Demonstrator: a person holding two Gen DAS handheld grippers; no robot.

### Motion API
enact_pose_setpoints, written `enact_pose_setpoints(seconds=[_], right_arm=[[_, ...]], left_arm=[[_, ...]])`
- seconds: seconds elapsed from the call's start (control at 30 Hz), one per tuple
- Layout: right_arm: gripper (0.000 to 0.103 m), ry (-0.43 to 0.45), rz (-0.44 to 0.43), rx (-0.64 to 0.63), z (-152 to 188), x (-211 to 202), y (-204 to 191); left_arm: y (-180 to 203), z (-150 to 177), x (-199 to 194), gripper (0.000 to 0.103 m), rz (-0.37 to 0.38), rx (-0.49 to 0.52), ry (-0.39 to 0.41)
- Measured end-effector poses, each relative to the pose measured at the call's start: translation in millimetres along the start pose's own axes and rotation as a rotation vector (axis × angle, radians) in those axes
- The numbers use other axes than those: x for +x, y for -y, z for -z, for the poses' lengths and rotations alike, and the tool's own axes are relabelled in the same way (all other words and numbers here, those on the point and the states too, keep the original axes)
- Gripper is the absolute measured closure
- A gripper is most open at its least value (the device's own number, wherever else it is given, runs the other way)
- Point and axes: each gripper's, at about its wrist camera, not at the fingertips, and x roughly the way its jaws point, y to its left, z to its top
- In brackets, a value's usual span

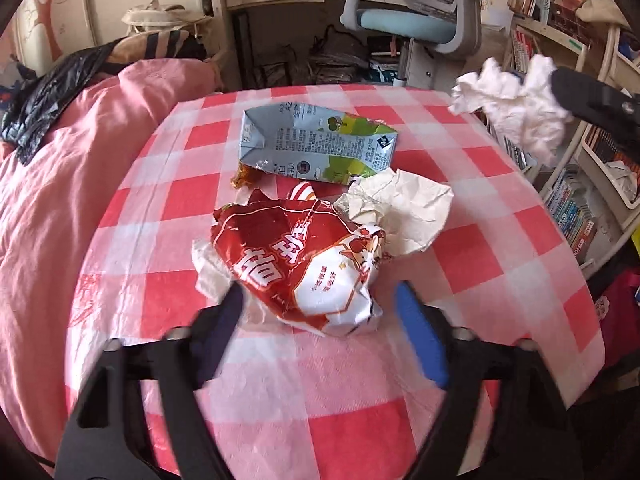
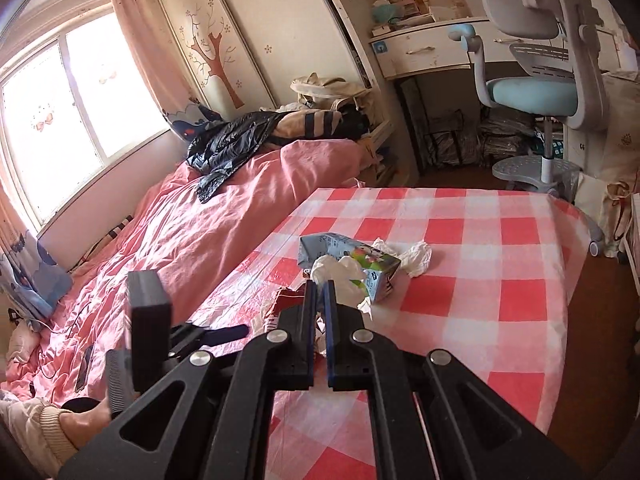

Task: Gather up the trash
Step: 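Grasp the red snack wrapper with the left tool while the right tool holds the tissue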

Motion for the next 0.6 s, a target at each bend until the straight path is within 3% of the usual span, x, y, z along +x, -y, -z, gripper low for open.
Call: enact_pose_setpoints(seconds=[0.03,0.13,0.27,0.43,0.6], right_arm=[[0.099,-0.002,-0.002,-0.001,0.1,0.8,-0.3],[0.099,-0.008,-0.005,-0.013,1.5,0.7,-1.9],[0.098,-0.018,-0.015,-0.033,4.0,4.5,-6.9],[0.099,-0.033,-0.017,-0.06,9.1,6.7,-14.3],[0.099,-0.045,-0.021,-0.074,14.4,7.4,-19.7]], left_arm=[[-1.8,-1.0,3.6,0.064,0.005,-0.006,-0.006],[-10.5,-1.4,-0.9,0.078,0.017,-0.023,0.021],[-31.2,-2.0,-19.6,0.081,0.057,-0.079,0.06],[-68.9,6.2,-34.9,0.081,0.185,-0.231,0.058],[-96.2,13.3,-50.0,0.085,0.249,-0.349,0.092]])
